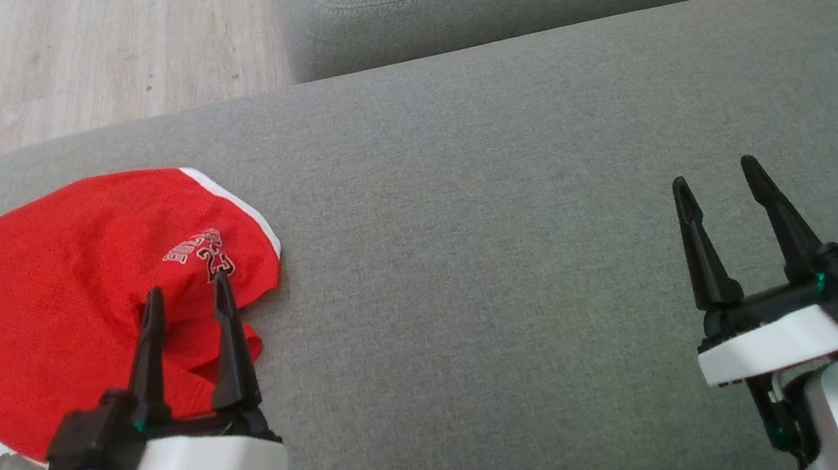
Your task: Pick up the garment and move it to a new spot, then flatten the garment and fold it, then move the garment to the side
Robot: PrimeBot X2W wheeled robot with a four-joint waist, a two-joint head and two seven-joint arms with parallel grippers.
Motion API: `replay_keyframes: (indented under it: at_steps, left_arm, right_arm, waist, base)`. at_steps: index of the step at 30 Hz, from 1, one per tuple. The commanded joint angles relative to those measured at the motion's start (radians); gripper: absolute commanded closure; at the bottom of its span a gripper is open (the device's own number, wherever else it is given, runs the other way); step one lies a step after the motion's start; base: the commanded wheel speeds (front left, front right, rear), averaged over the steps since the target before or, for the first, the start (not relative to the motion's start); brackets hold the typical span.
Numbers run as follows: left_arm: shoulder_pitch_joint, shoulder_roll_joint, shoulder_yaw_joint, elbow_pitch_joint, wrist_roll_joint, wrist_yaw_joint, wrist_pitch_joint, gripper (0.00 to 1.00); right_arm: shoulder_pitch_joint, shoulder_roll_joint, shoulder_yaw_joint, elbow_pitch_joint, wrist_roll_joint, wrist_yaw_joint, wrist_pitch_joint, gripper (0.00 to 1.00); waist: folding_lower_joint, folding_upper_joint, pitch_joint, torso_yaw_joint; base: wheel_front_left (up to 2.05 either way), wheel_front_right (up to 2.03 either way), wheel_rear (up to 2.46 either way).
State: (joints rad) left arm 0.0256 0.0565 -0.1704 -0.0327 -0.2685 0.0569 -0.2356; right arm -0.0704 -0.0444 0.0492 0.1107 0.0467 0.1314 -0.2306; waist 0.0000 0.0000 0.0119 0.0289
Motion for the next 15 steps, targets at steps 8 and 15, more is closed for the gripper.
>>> replay_keyframes:
  at_steps: [8,15]
  left_arm:
    - [-0.024,-0.006,0.033,0.01,0.016,-0.04,-0.026,0.0]
    - [-0.027,-0.006,0.017,0.039,0.017,-0.05,-0.026,0.0]
  right_arm:
    - [-0.005,-0.006,0.043,-0.004,0.229,-0.001,-0.031,0.0]
    - [-0.009,-0.006,0.044,0.038,0.297,-0.001,-0.031,0.0]
  waist:
    - [0.0,0.0,-0.001,-0.006]
    - [0.0,0.0,0.0,-0.016]
  base:
    - [0.0,0.0,0.0]
    - [0.0,0.0,0.0]
